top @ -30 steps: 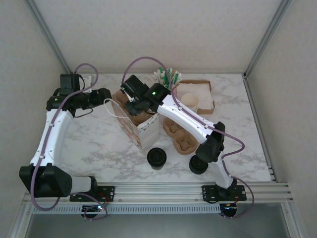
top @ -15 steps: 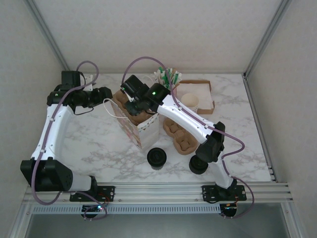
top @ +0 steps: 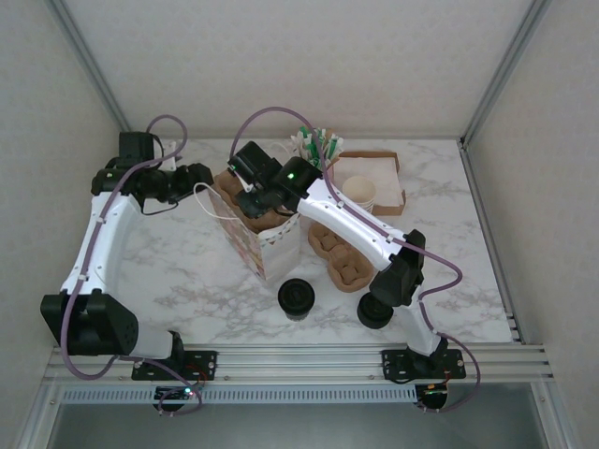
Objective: Pack the takeout coffee
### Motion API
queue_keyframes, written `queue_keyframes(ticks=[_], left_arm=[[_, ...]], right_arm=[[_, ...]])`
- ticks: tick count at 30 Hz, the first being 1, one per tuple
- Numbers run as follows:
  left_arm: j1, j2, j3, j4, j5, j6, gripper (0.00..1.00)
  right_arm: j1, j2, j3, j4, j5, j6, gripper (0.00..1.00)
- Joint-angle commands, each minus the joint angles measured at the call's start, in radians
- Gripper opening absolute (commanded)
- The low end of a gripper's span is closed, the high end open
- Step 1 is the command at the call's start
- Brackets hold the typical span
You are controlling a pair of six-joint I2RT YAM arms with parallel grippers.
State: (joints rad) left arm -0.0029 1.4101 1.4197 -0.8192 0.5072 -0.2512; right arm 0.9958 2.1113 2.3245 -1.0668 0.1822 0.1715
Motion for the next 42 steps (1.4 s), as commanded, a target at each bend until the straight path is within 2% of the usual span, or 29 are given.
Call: queue_keyframes(ticks=[1, 12, 24, 33, 42], left_arm=[[0.006, 0.012, 0.022, 0.017, -0.032, -0.032, 0.66], [0.001, -0.005, -0.027, 0.088, -0.063, -0.102, 0.66], [-0.015, -0.007, -0.036, 0.096, -0.051, -0.109, 0.67], [-0.022, -0.052, -0.039, 0.104, -0.031, -0.089, 0.69], [-0.023, -0.072, -0.045, 0.106, -0.008, -0.085, 0.70]], right_arm=[[0.013, -0.021, 0.013, -0.019, -0.004, 0.011, 0.32], [0.018, -0.024, 0.003, -0.025, 0.006, 0.010, 0.32], [0.022, -0.012, 0.009, -0.036, 0.024, 0.006, 0.32], [0.007, 0.092, 0.139, -0.150, 0.016, 0.021, 0.32], [-0.001, 0.143, 0.184, -0.203, 0.007, 0.008, 0.32]])
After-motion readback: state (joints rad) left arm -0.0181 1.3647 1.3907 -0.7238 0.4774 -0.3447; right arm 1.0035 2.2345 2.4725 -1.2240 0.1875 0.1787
